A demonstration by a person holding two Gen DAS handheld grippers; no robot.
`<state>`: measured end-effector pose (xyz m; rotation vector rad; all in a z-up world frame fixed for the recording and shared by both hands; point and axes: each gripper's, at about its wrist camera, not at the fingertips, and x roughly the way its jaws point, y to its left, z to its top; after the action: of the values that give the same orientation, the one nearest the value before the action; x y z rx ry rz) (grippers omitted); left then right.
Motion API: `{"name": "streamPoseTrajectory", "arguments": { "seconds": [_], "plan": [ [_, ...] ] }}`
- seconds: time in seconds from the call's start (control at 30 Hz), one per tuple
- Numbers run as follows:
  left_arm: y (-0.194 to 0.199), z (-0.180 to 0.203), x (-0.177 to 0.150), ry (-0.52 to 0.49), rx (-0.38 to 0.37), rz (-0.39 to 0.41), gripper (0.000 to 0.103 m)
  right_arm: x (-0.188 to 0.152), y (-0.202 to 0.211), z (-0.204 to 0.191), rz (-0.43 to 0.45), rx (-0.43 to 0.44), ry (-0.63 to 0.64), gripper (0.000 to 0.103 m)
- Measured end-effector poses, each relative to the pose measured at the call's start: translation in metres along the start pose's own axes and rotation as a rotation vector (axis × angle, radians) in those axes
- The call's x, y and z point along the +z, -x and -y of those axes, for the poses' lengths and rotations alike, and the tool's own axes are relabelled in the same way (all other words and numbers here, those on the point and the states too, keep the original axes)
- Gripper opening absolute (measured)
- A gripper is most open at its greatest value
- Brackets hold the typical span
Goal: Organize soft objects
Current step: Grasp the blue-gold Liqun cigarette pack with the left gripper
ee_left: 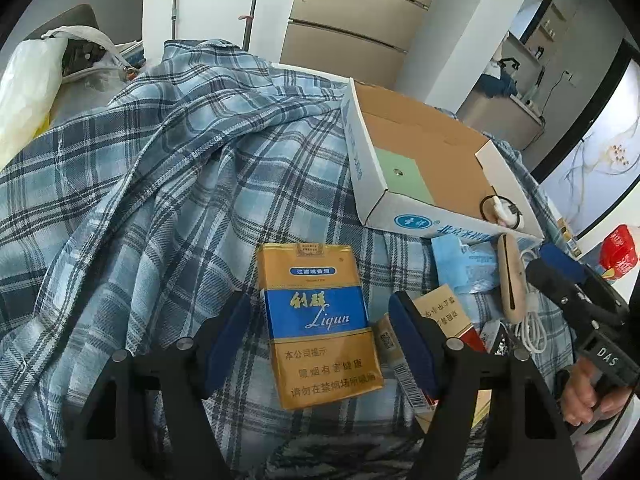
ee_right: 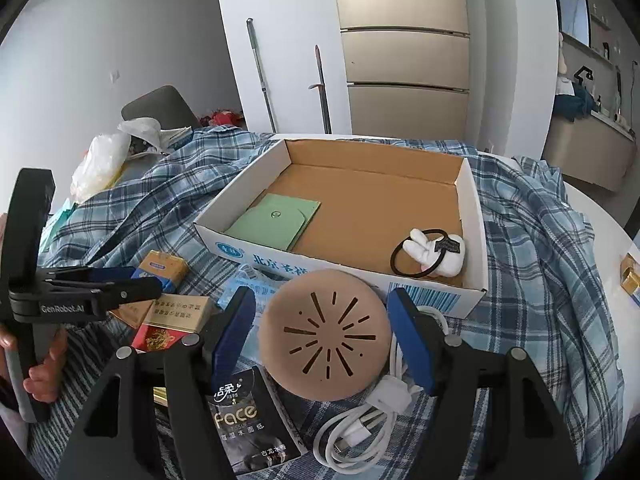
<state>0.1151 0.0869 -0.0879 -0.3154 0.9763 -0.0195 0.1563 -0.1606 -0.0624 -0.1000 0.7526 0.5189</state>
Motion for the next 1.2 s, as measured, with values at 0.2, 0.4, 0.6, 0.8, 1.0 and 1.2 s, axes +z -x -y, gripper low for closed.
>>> {"name": "streamPoseTrajectory", "arguments": {
  "seconds": [0.2,0.4,0.6,0.8,1.0,1.2],
  "plan": [
    [0.001,-0.002,-0.001,0.013,0.006,0.0,0.071,-0.001,0.002,-0.003,0.011,-0.01,0.018,0.068],
    [-0.001,-0.005,-0.001,0.03,-0.001,-0.017,0.063,-0.001,0.002,-0.002,0.008,-0.022,0.019,0.068],
    [-0.008,0.011,-0.003,-0.057,0.055,-0.041,0.063,-0.001,0.001,-0.001,0.004,-0.024,0.021,0.067],
    [-0.012,0.019,-0.005,-0.111,0.087,-0.057,0.075,-0.002,-0.001,-0.002,-0.002,-0.03,0.022,0.068],
    [-0.015,0.026,-0.006,-0.142,0.121,-0.063,0.074,-0.003,-0.004,-0.001,-0.016,-0.014,0.019,0.067],
    [-0.002,0.015,-0.006,-0.094,0.079,0.008,0.054,-0.002,-0.009,0.008,-0.043,0.02,-0.026,0.068]
  ]
}}
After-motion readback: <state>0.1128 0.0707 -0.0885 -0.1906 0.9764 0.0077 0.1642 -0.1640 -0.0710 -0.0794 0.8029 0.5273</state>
